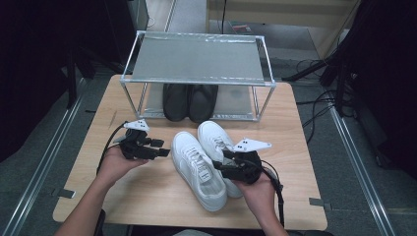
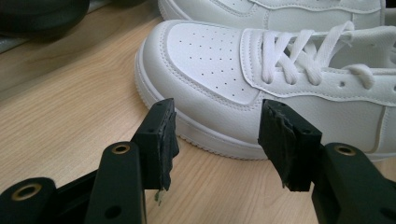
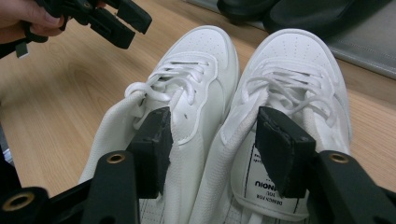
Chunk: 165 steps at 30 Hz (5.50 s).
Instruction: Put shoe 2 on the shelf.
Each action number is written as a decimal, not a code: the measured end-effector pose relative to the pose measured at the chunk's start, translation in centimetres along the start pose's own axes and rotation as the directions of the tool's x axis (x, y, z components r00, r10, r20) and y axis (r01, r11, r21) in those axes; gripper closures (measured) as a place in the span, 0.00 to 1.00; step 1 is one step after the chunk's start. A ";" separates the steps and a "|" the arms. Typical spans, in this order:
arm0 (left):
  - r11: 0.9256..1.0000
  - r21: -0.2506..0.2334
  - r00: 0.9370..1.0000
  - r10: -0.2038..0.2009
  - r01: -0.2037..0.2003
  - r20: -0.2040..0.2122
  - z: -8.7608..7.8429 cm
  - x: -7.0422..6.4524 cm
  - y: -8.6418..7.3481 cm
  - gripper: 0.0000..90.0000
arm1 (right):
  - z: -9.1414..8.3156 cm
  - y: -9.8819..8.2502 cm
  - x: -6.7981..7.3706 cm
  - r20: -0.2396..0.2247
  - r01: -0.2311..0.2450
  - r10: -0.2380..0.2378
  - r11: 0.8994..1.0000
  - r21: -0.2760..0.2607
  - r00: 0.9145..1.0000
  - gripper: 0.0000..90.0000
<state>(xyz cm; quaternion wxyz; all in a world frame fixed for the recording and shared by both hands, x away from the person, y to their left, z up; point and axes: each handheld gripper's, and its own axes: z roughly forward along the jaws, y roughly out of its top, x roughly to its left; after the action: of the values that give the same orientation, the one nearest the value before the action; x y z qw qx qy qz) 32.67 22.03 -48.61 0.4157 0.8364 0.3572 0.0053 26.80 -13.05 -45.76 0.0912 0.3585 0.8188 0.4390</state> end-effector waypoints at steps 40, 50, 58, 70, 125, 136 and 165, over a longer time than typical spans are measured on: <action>1.000 -0.025 1.000 0.006 -0.006 0.003 0.4 0.5 0.7 0.52 | 2.8 -1.3 1.8 0.113 0.028 -0.033 0.999 0.046 0.993 0.62; 1.000 -0.026 1.000 0.009 -0.009 0.007 0.3 0.7 0.6 0.51 | 2.5 -1.1 1.6 0.102 0.031 -0.036 0.998 0.054 0.994 0.81; 1.000 -0.028 1.000 0.009 -0.010 -0.006 -0.1 0.9 0.4 0.51 | 2.4 -0.9 1.2 0.081 0.018 -0.023 0.998 0.061 0.996 0.83; 0.999 -0.028 1.000 0.015 -0.015 -0.025 -0.7 0.6 -0.2 0.50 | 2.1 -0.2 -0.2 0.026 0.038 -0.040 0.996 0.082 0.999 0.83; 0.987 -0.110 0.975 -0.138 0.119 -0.176 -6.4 1.3 -6.1 0.49 | -0.4 12.7 -5.2 -0.428 0.358 -0.313 0.933 0.028 0.848 0.84; 0.987 -0.109 0.976 -0.134 0.116 -0.172 -6.3 1.3 -6.1 0.49 | -2.1 16.5 -4.4 -0.442 0.354 -0.323 0.935 -0.015 0.837 0.84; 0.991 -0.095 0.982 -0.112 0.098 -0.151 -5.8 0.9 -5.8 0.49 | -1.1 27.7 -3.0 -0.254 0.236 -0.238 0.971 -0.039 0.937 0.84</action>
<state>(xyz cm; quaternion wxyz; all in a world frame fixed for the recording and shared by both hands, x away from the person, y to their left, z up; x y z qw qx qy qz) 28.12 28.90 -49.10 0.4224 0.7944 0.4317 0.0642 42.49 -5.88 -23.84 0.0377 0.1970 0.8592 0.4707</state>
